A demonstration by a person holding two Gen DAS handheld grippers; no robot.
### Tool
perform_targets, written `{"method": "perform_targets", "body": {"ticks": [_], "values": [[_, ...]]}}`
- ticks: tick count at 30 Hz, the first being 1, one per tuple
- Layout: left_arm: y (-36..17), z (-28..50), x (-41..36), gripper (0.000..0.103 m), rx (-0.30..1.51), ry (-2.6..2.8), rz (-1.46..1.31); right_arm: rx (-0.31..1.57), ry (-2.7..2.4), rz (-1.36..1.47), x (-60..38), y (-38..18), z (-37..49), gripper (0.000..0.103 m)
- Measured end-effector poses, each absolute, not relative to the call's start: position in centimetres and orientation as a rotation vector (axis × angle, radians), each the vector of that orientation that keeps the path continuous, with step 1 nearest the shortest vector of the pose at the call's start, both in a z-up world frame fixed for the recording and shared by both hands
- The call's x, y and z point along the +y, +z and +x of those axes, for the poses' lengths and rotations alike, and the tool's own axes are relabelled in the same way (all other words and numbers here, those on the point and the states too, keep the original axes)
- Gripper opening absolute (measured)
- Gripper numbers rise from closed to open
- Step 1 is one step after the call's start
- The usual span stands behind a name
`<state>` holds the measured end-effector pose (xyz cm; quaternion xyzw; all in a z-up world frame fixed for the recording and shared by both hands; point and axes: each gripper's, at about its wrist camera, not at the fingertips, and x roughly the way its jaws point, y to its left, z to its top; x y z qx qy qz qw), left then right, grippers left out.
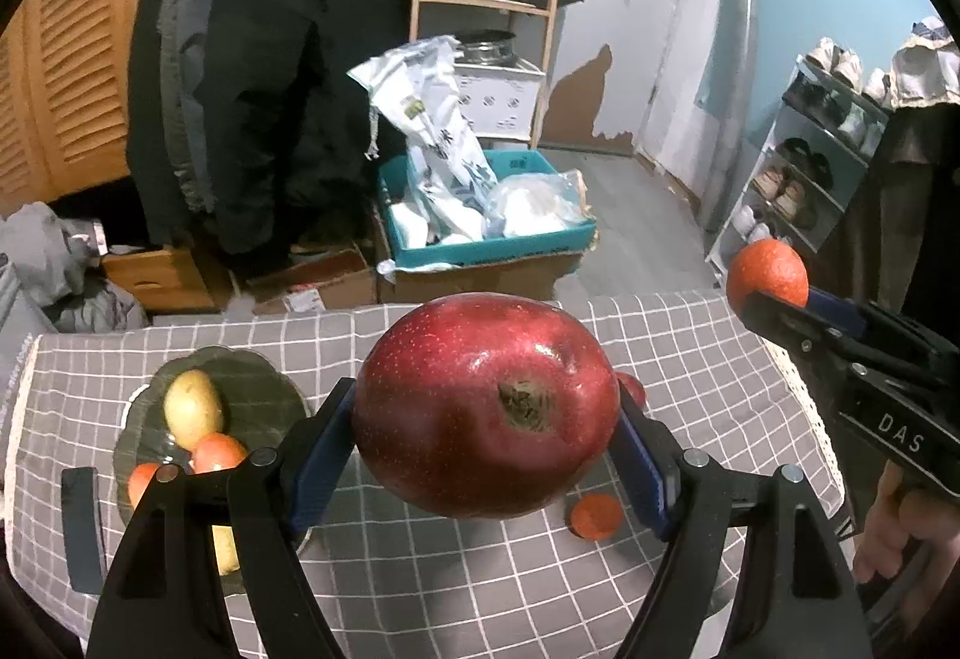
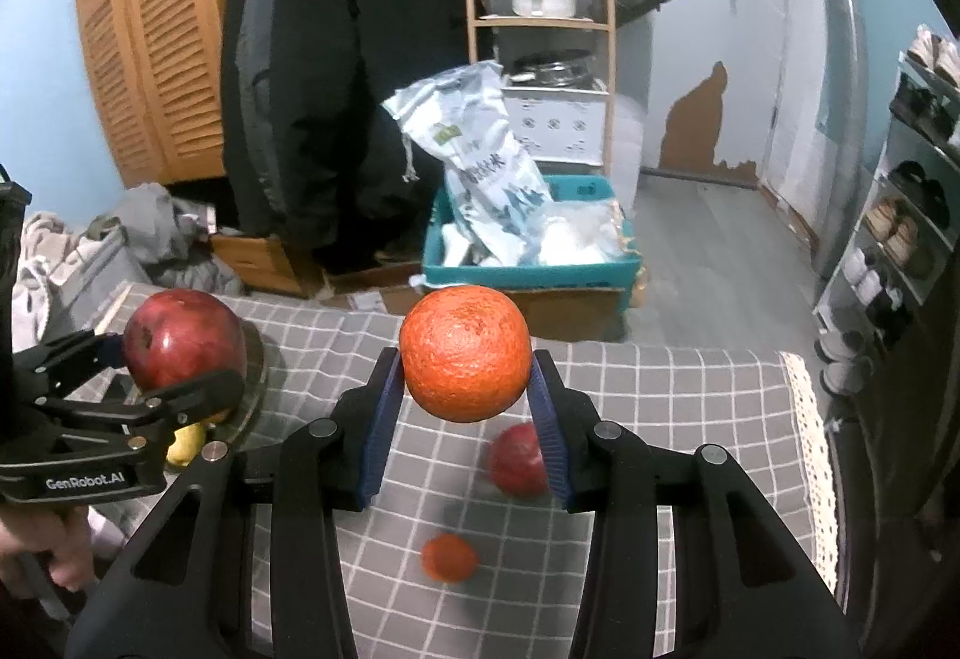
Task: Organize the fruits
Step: 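Carry the red apple and tangerine in both tools over the bowl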
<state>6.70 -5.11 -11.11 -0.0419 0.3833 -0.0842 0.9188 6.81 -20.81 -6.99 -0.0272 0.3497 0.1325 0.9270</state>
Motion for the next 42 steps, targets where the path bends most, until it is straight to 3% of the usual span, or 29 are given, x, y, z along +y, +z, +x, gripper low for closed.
{"method": "perform_targets", "body": {"ticks": [17,42], "values": [[-11.5,6.1,1.1,0.080,0.782,-0.062,-0.151,0.724,0.378,-0.067,-14.1,-6.9,8.5,0.041],[-16.8,6.1,10.4,0.080,0.881,0.093,-0.249,0.831,0.520,-0.098,-3.2,-11.1,11.7,0.041]]}}
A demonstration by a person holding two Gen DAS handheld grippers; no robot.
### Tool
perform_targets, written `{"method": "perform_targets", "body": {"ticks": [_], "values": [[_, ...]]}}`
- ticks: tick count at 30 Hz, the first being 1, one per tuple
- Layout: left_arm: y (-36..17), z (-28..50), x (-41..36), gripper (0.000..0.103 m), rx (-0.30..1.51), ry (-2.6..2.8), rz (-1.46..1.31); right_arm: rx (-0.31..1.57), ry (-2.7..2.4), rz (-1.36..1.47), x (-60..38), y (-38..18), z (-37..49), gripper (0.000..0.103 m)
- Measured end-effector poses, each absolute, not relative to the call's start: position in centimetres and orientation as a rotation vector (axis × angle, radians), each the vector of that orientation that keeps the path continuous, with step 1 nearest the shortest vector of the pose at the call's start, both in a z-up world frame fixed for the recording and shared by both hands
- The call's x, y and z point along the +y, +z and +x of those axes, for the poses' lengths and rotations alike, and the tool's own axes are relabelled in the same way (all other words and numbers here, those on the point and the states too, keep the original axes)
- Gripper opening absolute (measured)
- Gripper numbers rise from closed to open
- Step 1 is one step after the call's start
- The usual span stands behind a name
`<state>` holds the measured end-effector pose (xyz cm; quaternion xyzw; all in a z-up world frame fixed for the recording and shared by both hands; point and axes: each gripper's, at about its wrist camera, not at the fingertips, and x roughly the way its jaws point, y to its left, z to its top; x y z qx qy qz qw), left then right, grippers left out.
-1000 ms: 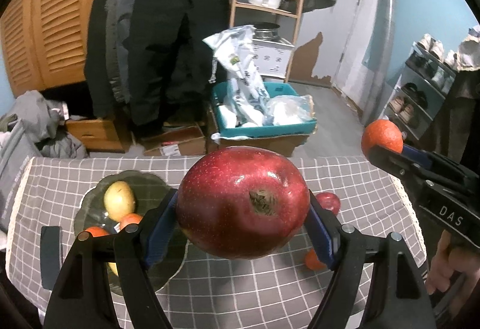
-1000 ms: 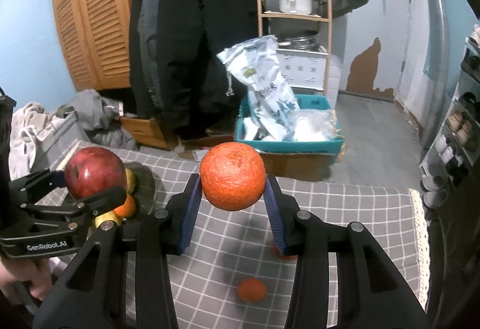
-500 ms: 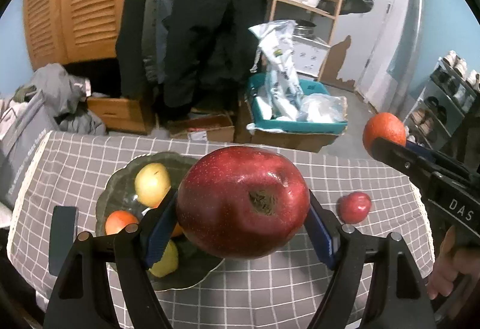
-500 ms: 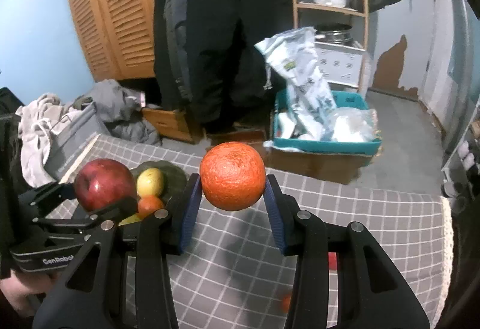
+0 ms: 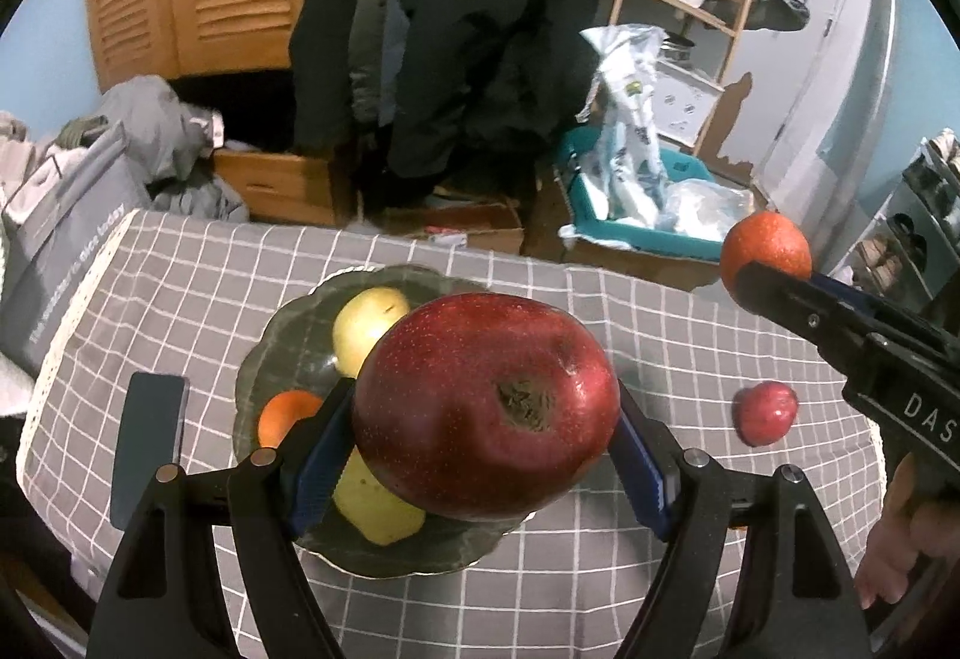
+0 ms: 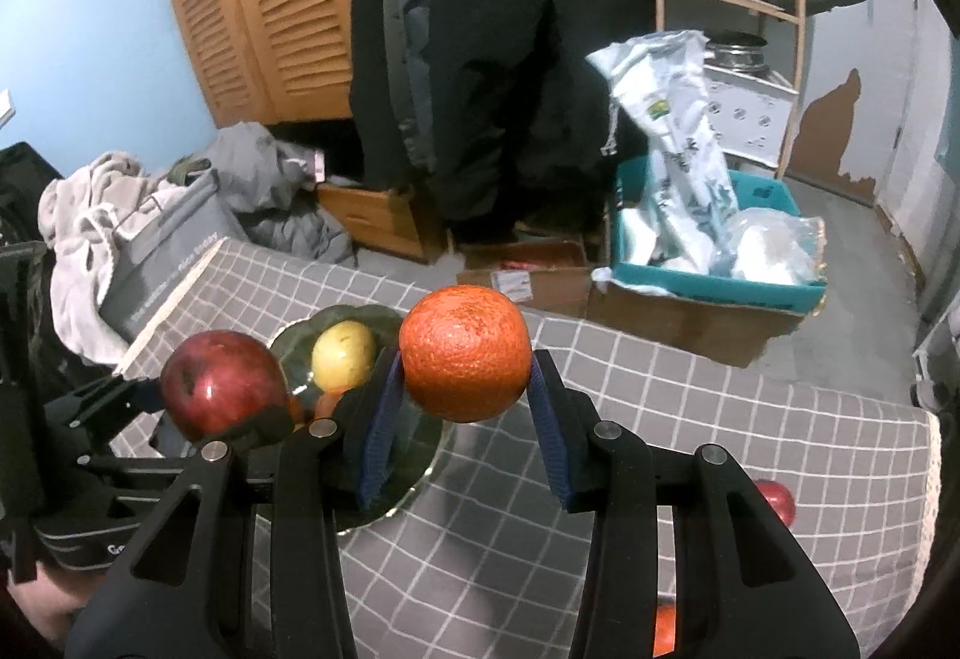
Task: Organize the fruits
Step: 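Carry the red apple and tangerine in both tools over the bowl, then lower the red apple into the bowl with the left tool while the right tool lowers the tangerine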
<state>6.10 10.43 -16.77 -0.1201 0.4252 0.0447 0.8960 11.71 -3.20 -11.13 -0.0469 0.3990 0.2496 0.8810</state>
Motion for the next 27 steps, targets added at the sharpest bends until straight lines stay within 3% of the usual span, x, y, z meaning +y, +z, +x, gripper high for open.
{"method": "perform_targets", "body": {"ticks": [16,27], "values": [[-23.8,7.9,11.2,0.080,1.063,0.085,-0.301,0.968,0.537,-0.123,-0.9,-16.9,13.3,0.041],[-26.1,8.9,10.8,0.080,1.152,0.074,-0.312,0.999,0.533,-0.111,-1.5,-17.7,13.5,0.041]]}}
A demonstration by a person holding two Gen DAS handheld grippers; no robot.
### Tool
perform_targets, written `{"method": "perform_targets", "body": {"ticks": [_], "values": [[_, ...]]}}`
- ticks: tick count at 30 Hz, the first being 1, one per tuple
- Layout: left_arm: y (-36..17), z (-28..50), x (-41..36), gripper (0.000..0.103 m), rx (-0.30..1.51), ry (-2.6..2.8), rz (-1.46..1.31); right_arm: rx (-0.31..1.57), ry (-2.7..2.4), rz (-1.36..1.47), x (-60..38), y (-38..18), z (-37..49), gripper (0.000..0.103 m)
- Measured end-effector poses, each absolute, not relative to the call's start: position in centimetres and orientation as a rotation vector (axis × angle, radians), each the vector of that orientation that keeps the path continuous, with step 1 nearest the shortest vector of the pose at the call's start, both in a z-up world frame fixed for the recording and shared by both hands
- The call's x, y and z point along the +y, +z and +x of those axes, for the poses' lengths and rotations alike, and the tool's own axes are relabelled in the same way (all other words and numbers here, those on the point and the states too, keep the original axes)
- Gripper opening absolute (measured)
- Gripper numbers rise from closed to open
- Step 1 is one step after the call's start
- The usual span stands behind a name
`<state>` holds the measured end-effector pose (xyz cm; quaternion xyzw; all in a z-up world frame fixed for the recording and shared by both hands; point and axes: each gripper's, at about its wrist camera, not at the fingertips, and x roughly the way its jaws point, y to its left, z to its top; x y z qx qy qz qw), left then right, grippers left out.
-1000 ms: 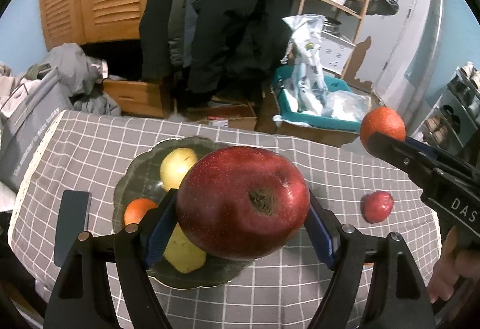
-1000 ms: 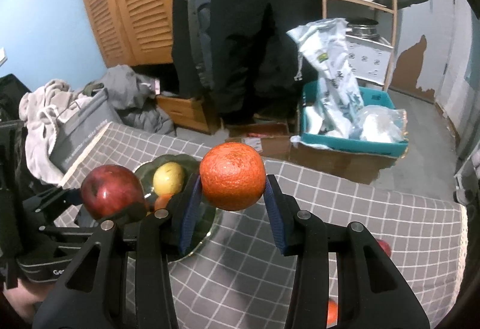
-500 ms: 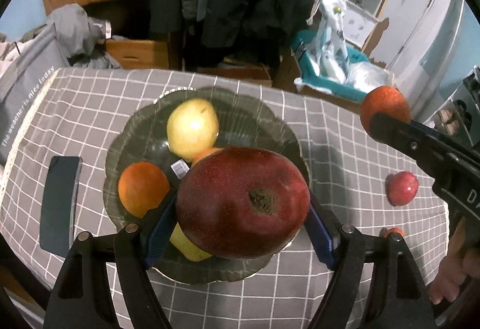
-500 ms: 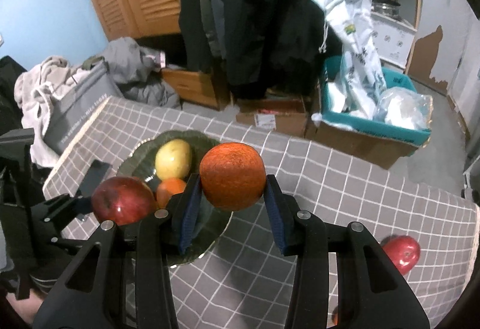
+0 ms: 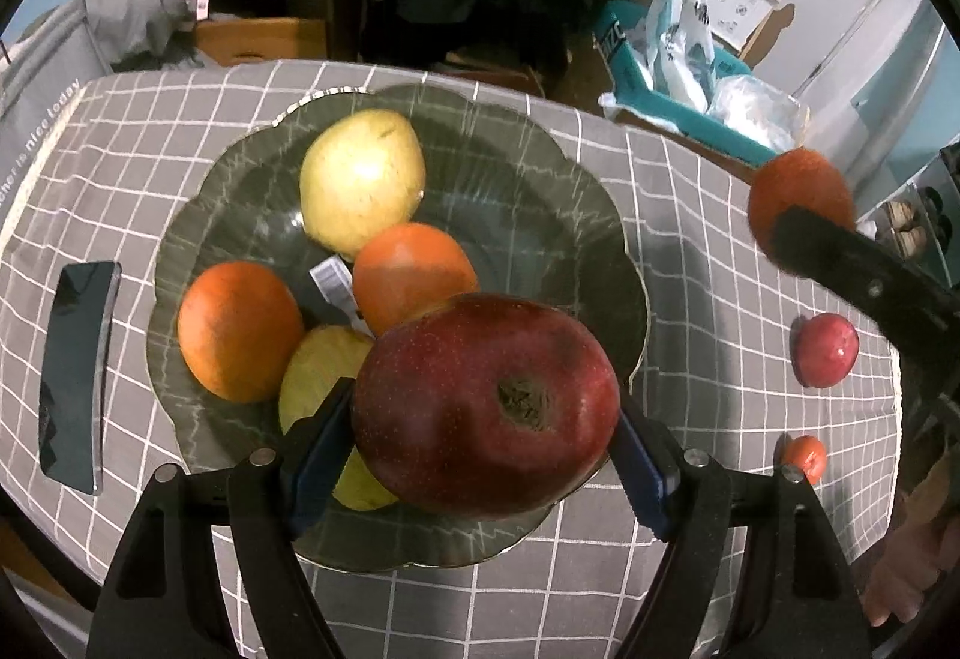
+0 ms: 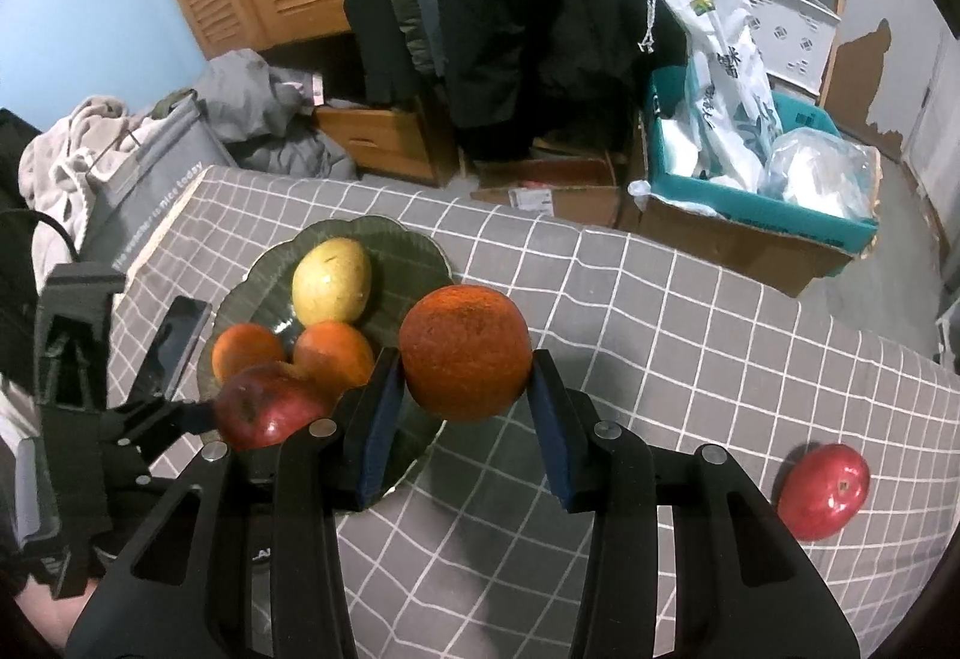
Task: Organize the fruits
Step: 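Lower the red apple into the bowl with the left tool while the right tool lowers the tangerine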
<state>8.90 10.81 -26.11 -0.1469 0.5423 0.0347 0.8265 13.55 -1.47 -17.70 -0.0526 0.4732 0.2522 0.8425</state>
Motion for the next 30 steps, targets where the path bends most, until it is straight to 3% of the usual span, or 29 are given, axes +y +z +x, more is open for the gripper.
{"method": "perform_targets", "body": {"ticks": [7,9,30], "values": [[-25.7,8.9,10.2,0.083,1.141,0.067,-0.279,1.000,0.531,-0.103,-1.5,-17.7,13.7,0.041],[-25.1,8.8,10.3,0.090,1.115,0.064,-0.281,1.000,0.531,-0.099,-1.6,-17.7,13.8,0.041],[-22.3,7.5,17.4,0.090,1.010,0.255,-0.355,1.078,0.585,-0.131,2.8,-21.1,14.8,0.041]]}}
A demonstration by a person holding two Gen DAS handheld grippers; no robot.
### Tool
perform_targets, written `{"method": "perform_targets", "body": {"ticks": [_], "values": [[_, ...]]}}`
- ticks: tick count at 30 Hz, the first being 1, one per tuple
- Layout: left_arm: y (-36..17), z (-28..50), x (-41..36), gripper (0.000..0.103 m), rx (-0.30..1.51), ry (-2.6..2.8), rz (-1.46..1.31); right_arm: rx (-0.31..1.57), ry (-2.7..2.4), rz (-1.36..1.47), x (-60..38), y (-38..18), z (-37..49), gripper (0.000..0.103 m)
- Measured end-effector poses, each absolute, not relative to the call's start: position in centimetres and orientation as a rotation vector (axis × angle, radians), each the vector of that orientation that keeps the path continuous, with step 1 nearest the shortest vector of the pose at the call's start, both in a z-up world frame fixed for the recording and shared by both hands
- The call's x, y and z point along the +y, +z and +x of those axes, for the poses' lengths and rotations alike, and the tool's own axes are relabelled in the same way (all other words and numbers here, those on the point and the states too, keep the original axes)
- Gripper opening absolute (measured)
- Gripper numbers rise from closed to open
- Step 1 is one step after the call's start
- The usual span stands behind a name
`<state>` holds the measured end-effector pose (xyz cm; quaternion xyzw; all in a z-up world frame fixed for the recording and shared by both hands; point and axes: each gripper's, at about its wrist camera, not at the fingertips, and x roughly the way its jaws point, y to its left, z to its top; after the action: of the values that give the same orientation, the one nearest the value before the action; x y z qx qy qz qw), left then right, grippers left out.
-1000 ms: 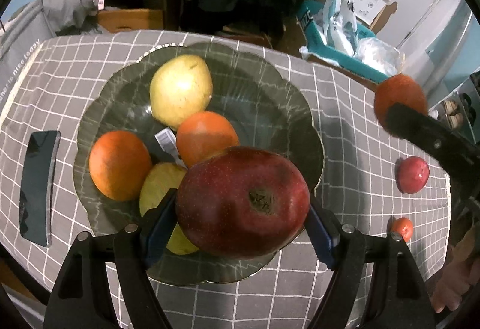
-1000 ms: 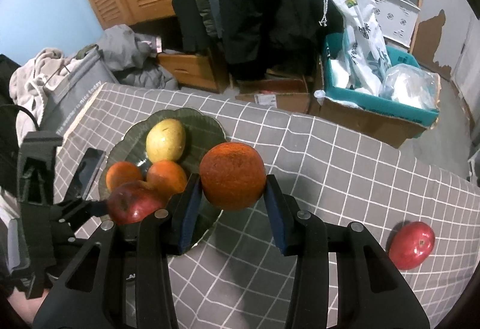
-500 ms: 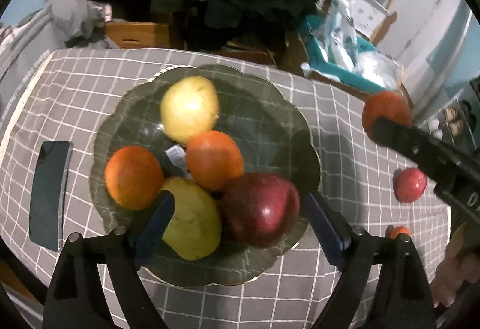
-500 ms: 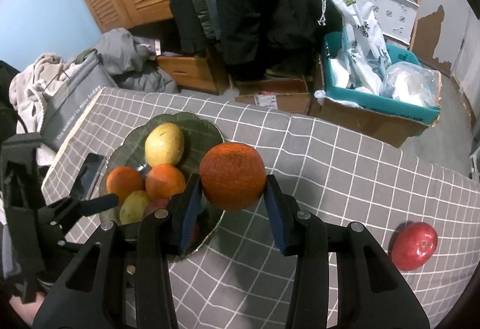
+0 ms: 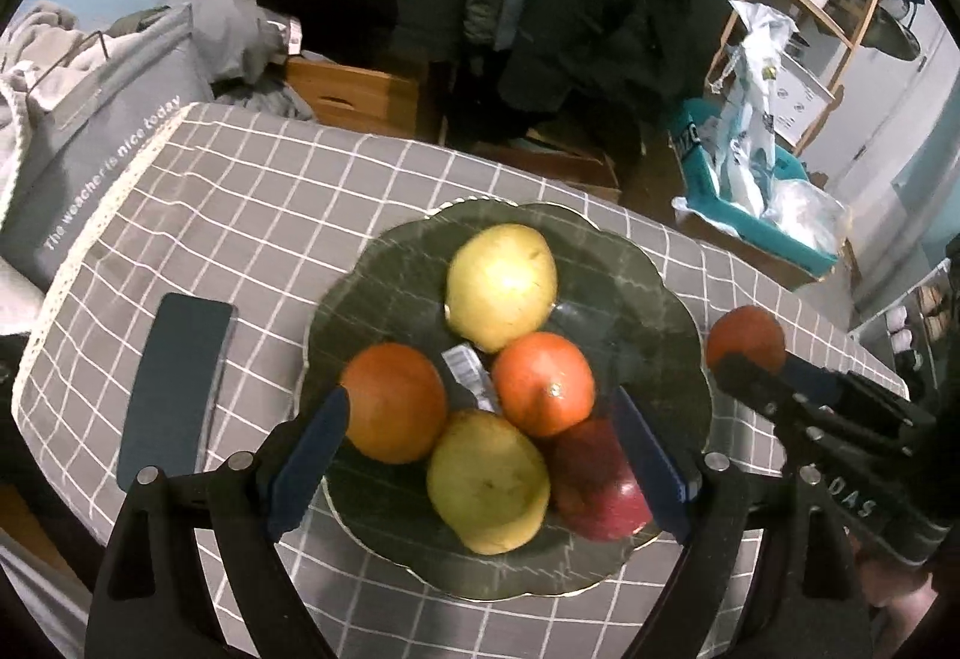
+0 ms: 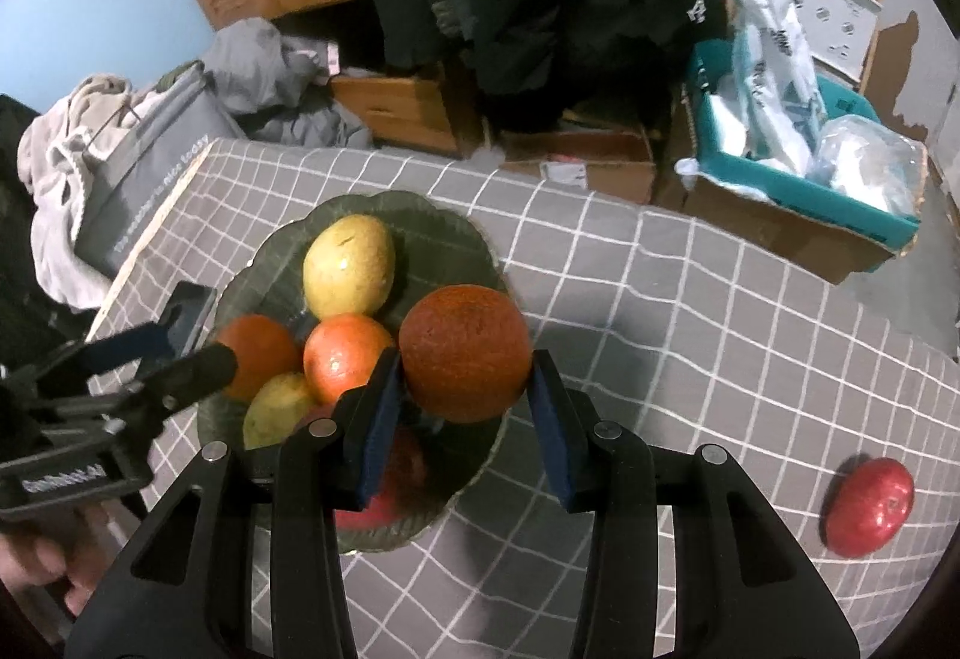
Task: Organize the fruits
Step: 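Lower the red apple into the bowl with the left tool while the right tool lowers the tangerine, then open both tools and withdraw them from the bowl toward the remaining fruit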
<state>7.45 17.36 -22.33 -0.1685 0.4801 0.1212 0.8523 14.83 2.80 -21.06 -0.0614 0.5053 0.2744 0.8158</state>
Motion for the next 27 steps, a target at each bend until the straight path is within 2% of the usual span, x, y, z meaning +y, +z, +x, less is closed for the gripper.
{"method": "perform_targets", "body": {"ticks": [10,14,24,27], "values": [[-22.1,6.7,18.8,0.090,1.004,0.290,-0.351,1.114,0.616,-0.157,5.2,-21.7,14.8,0.042],[-22.2,6.4,19.4,0.090,1.004,0.299,-0.363,1.105,0.623,-0.155,5.4,-21.4,14.7,0.049],[-21.0,5.9,19.3,0.090,0.980,0.295,-0.366,1.074,0.598,-0.147,4.5,-19.8,14.4,0.049],[-20.4,5.8,18.9,0.090,0.973,0.287,-0.361,1.043,0.570,-0.163,3.8,-18.7,14.1,0.054]]}}
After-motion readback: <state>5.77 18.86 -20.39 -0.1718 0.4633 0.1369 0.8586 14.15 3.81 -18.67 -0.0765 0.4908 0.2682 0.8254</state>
